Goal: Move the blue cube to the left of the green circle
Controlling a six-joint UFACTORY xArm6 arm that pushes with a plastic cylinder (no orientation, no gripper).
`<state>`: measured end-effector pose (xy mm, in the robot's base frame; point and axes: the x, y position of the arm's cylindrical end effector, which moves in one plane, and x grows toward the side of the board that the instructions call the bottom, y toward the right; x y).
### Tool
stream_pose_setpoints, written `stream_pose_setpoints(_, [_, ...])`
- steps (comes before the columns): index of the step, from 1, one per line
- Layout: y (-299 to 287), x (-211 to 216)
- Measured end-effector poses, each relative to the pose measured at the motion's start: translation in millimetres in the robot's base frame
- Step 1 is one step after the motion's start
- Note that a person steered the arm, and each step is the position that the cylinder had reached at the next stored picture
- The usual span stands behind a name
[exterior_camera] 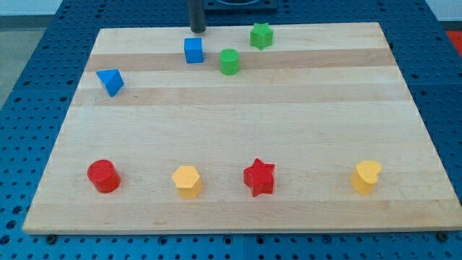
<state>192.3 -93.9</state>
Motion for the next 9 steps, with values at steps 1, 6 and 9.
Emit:
stream_pose_setpoints(1, [-6,0])
stream_pose_setpoints(6, [12,25])
stream_pose_setpoints(9, [12,51])
